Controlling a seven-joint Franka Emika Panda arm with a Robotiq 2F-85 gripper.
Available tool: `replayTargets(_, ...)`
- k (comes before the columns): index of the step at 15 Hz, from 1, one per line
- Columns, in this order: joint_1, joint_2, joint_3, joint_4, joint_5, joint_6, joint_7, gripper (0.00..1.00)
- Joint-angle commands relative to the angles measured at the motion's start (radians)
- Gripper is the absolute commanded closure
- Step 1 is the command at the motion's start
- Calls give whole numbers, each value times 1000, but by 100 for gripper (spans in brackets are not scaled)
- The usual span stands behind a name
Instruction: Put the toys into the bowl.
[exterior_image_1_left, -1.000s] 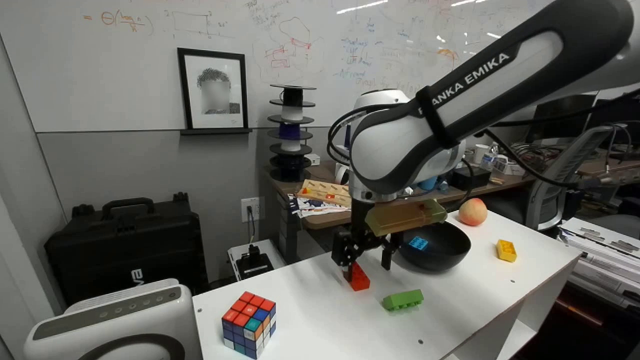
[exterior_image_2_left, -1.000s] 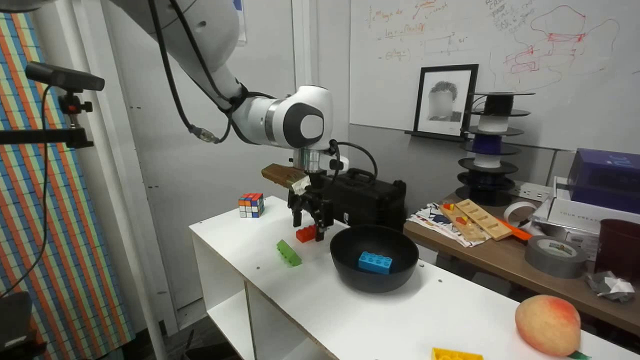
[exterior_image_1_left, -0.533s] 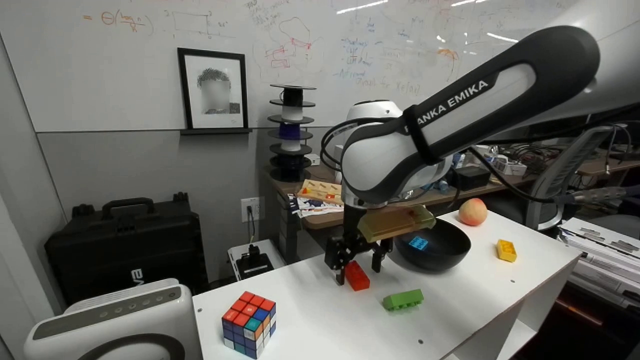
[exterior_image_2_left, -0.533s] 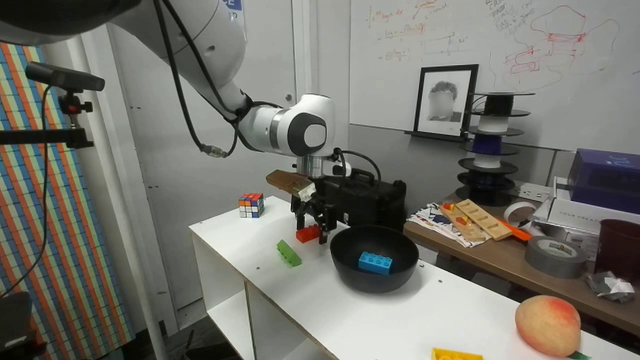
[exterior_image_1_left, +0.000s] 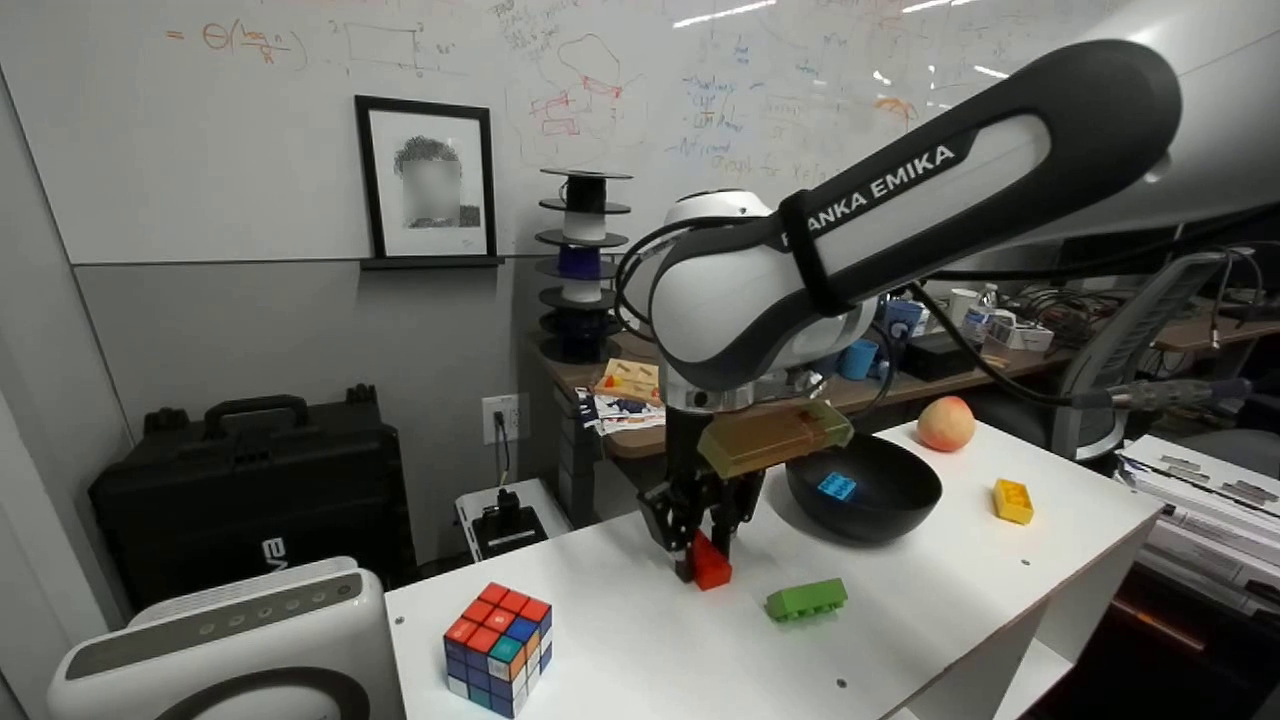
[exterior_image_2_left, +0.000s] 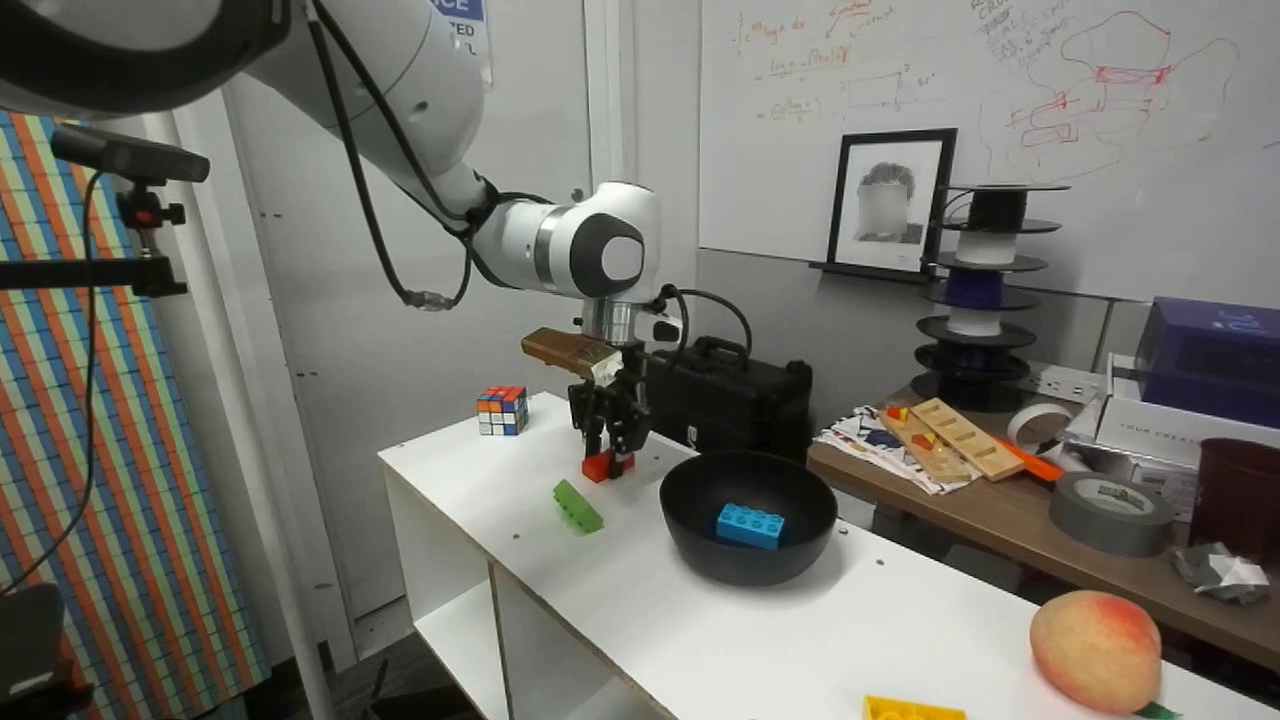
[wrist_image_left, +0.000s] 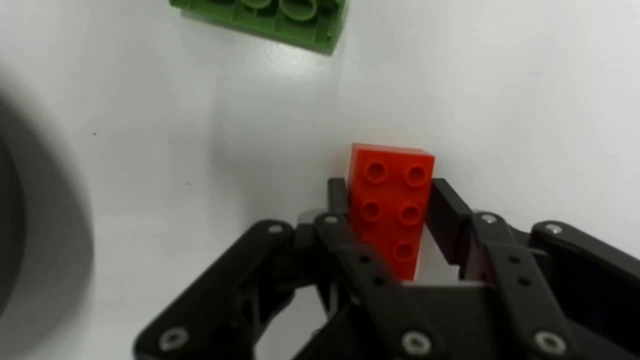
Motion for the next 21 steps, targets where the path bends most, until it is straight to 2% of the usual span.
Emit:
replayTargets(1,8,-6,19,24,18,-66,-17,86)
replayTargets(4,-13,-93,32,-75,18,-10,-1,85)
replayTargets(6,-33,-172,26,-173,27,73,25,85)
replayTargets(9,-76,-277,2,-316,52,227,113,85)
replayTargets(13,-121,-379,-48,-496,112,330,174,85)
replayTargets(17,-184,-444,-81,-677,152,475,153,85)
replayTargets(19,-214,-444,-84,-714,173,526,140,85)
replayTargets(21,-212,-460,-101,-752,170,558,156,85)
